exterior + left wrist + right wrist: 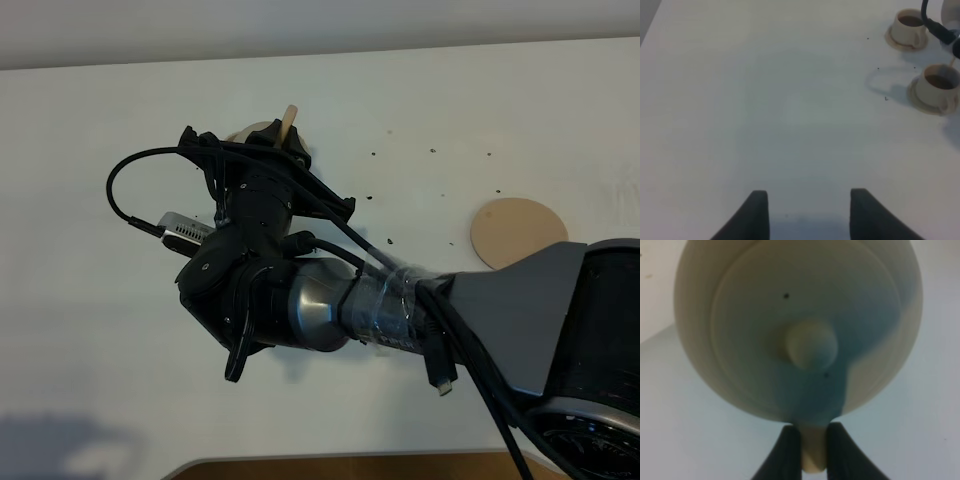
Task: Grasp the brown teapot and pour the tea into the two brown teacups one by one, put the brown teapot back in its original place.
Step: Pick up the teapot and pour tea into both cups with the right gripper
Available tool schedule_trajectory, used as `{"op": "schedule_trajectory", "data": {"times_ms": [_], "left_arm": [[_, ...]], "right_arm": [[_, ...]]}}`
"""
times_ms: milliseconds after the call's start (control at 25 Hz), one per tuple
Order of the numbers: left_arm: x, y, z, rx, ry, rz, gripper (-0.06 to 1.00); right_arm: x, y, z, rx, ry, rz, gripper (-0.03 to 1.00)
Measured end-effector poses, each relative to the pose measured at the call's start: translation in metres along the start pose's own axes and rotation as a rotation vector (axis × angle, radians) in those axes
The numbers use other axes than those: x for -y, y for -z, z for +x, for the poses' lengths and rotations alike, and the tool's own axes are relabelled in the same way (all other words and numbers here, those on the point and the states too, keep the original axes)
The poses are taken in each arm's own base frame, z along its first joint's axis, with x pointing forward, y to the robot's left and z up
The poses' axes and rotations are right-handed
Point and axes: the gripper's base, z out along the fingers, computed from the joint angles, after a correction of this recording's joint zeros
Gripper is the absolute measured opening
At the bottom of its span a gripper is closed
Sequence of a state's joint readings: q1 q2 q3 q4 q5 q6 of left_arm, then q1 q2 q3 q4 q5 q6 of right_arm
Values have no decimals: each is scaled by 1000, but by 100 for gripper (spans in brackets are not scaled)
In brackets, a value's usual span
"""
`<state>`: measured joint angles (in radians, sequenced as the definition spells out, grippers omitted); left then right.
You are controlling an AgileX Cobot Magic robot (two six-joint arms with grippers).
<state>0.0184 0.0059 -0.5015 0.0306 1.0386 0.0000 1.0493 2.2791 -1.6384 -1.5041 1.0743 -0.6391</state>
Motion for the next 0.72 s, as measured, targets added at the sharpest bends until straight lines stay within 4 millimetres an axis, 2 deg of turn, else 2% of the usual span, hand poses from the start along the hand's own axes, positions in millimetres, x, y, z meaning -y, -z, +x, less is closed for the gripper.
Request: {"op": "schedule_trajectory", "data": {"times_ms": [720], "left_arm": [[0,0,0,0,0,0,39]], "right_arm": [[2,0,-1,9,36,17,12]]}}
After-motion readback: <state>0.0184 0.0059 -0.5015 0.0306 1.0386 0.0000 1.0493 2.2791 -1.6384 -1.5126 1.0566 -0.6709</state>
